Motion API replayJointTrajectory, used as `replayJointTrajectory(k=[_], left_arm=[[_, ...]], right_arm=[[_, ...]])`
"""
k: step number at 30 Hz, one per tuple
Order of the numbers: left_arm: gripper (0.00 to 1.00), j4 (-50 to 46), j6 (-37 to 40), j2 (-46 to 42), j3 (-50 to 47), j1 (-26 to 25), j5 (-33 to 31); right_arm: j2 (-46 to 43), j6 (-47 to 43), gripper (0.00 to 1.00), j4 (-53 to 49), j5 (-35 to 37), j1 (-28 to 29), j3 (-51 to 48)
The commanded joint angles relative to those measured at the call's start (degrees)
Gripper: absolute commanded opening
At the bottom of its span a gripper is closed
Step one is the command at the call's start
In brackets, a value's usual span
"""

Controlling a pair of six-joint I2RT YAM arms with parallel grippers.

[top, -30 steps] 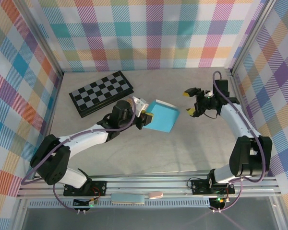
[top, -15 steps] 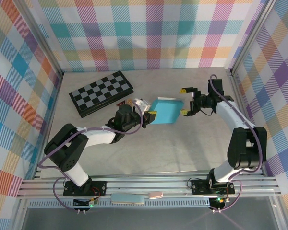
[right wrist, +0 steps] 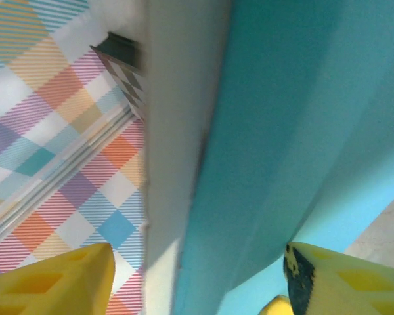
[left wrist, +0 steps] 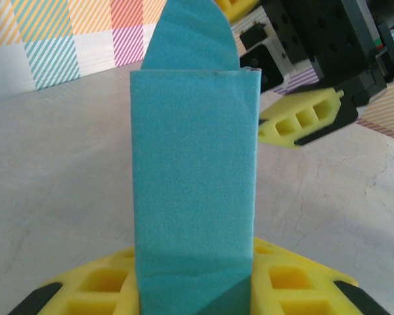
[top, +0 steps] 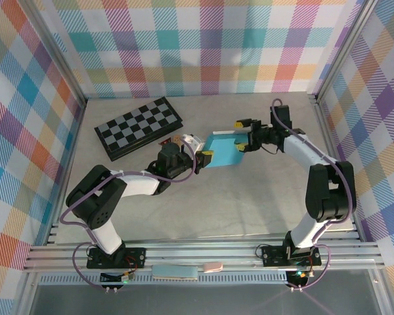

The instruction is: Fold the paper box

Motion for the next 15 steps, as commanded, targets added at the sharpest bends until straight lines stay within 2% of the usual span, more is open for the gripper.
replayJointTrajectory(k=[1,4,7,15], left_arm=[[0.08,-4.4,0.2,2.7,-1.5,0.5,0.2],[0.09,-4.3,-0.2,3.0,-1.7,0.8,0.6],[0.12,-5.0,-1.3,3.4,-1.6,1.1,0.8],[0.31,-7.4,-2.8,2.1,-3.1,1.4,-0.5]], right_arm=[[0.7,1.5,0.64,2.9,0.8,1.0,-1.6],[1.0,0.8,0.61,2.1,1.1,1.4,-1.7],[1.3,0.2,0.5,1.6,2.1,2.1,-2.0],[-0.4,-2.3,0.4,2.6,7.2,5.7,-5.6]])
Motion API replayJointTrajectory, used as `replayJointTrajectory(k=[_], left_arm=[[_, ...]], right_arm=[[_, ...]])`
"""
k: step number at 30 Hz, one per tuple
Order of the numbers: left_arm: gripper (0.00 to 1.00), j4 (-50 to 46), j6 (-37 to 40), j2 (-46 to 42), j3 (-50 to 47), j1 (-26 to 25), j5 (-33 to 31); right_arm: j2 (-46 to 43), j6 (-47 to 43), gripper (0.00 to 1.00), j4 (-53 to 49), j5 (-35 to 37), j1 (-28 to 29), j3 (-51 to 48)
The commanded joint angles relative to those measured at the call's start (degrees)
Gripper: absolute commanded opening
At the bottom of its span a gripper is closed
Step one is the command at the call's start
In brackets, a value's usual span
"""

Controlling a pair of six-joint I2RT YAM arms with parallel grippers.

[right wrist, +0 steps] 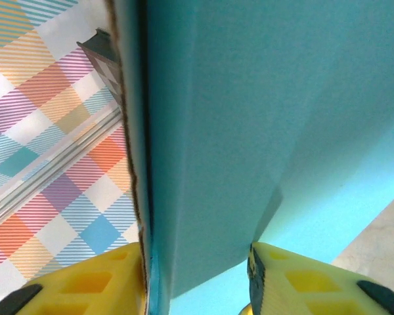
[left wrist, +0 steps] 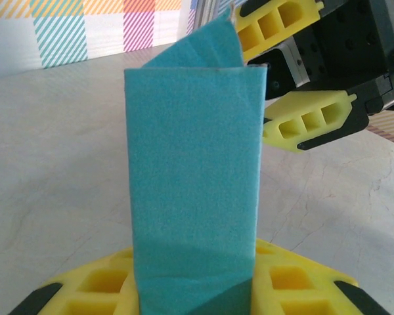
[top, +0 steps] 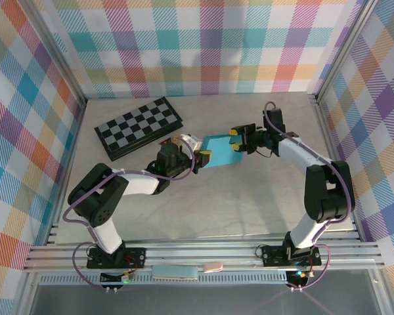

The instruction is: Fold the paper box

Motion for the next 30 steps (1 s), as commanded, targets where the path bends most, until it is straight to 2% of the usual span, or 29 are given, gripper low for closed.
replayJointTrajectory(k=[1,7,18,22,25,30], left_arm=[[0.32,-7.8,0.9,0.7,-2.7,0.3,-1.0],[0.35,-12.2,1.5,-0.6,-3.3,0.3,-1.9],[0.39,-14.8,0.1,-1.8,-2.2,0.2,-1.8],[0.42,-15.2,-3.5,-5.9,-3.3,0.2,-0.9],[0.49,-20.6,-6.5,-9.7,-3.0,-0.4,-0.7],[0.54,-27.5,-9.3,-17.8,-5.0,-2.8,-1.6]], right_arm=[[-0.3,-2.2,0.38,-1.4,3.3,2.7,-3.5],[-3.8,-2.5,0.33,-0.7,6.8,4.8,-7.8],[-7.0,-5.7,0.28,-2.8,8.0,5.4,-13.5],[-6.8,-6.8,0.28,-3.0,8.4,5.5,-14.8],[-6.9,-7.1,0.28,-3.1,8.7,5.5,-15.1],[-6.8,-7.8,0.28,-3.5,8.9,5.5,-15.4]])
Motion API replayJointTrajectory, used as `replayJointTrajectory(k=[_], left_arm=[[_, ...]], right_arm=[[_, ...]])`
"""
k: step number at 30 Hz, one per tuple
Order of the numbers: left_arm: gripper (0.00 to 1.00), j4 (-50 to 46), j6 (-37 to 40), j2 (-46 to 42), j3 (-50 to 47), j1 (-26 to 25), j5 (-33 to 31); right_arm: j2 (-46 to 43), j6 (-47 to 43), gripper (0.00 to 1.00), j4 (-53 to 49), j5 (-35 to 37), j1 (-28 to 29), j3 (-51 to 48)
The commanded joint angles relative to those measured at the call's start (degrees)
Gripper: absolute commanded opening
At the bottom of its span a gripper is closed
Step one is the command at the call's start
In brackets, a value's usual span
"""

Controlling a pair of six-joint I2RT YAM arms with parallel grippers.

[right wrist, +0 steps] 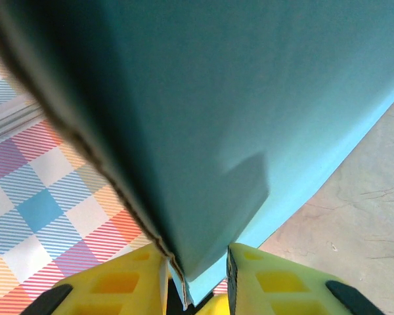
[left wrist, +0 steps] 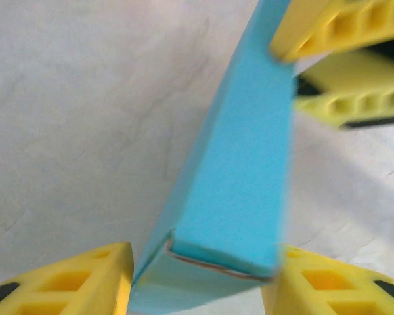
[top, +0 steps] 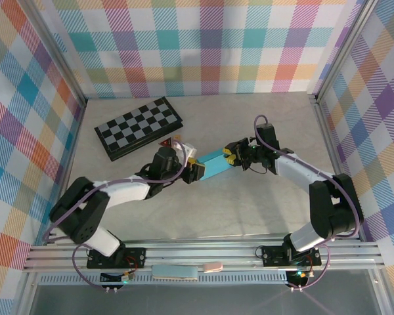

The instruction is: Fold the paper box

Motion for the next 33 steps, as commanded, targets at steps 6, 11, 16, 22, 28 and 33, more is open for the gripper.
replayJointTrajectory(k=[6,11,16,22,28,33], left_arm=[[0.6,-23.4,-26.8,-14.9,3.8,-1.5,-16.7],[0.5,-36.6,-53.6,-10.6,14.2,-0.8,-13.7],[0.42,-31.0,-68.0,-5.5,15.1,-0.7,-6.4],[0.42,-33.6,-67.0,-4.4,16.1,-0.7,-5.6],[0.36,-31.8,-66.7,-1.8,15.7,-0.4,-3.7],[0.32,-31.2,-66.3,-1.1,14.9,-0.5,-2.9]], right_arm=[[1.2,-1.8,0.28,-8.4,3.7,-0.2,-3.3],[1.2,-2.3,0.28,-8.7,3.8,-0.2,-3.4],[1.2,-2.4,0.28,-8.6,4.0,-0.2,-3.5],[1.9,-2.6,0.28,-8.4,3.8,-0.2,-3.3],[2.2,-2.6,0.28,-8.5,3.9,-0.2,-3.3],[2.3,-2.5,0.27,-8.5,3.8,-0.2,-3.3]])
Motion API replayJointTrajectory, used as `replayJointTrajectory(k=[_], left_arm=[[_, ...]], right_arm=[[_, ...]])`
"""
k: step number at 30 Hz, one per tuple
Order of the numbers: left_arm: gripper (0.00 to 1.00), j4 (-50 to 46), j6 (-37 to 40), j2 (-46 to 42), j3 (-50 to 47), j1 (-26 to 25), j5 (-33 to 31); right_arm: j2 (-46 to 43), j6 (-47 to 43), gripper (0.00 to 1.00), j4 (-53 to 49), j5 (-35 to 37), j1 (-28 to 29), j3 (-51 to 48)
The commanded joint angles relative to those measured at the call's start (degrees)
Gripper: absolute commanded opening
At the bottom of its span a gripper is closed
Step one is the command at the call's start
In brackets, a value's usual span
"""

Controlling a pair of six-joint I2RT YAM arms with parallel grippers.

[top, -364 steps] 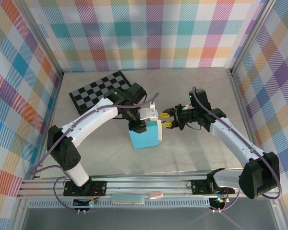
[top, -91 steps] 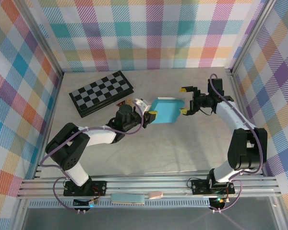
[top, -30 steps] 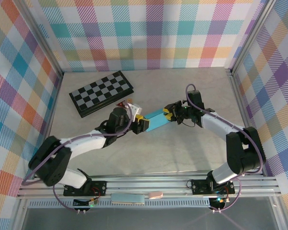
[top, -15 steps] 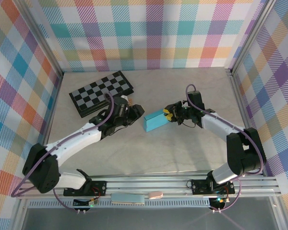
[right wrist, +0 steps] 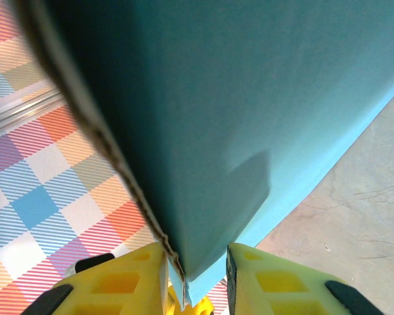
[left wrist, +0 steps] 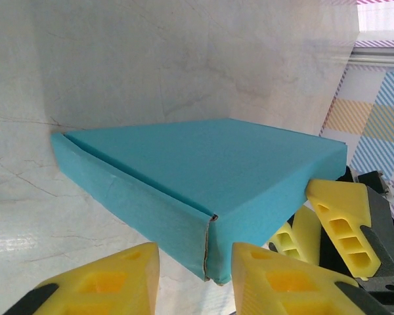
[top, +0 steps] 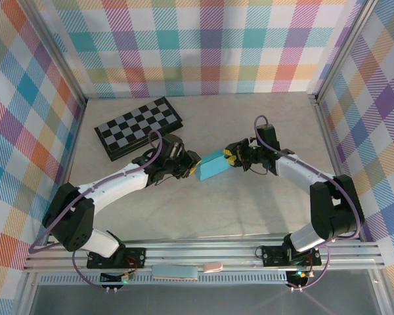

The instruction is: Fold the paper box

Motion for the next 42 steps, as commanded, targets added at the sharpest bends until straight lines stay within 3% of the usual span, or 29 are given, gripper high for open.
replayJointTrajectory(k=[1,10,18,24,31,42], left_arm=[[0.31,1.4,-0.5,0.9,-1.0,0.4,1.5],[0.24,-0.2,1.7,2.4,-3.0,0.3,2.1],[0.2,-2.2,3.7,2.5,-3.1,0.3,1.5],[0.2,-2.3,4.7,3.0,-2.2,0.3,1.7],[0.2,-2.5,4.8,3.4,-1.7,0.3,1.9],[0.2,-2.6,4.8,3.7,-1.4,0.3,1.9]], right_arm=[[3.0,-1.2,0.27,-8.6,3.8,-0.3,-2.6],[2.7,-1.7,0.28,-10.2,4.0,-0.5,-1.6],[0.1,-13.6,0.54,-23.3,3.6,-5.5,11.0],[-0.4,-22.2,0.59,-30.2,0.2,-14.2,15.5],[3.5,-23.3,0.48,-27.8,-2.9,-15.8,15.6],[4.9,-23.0,0.44,-26.4,-3.8,-13.9,14.3]])
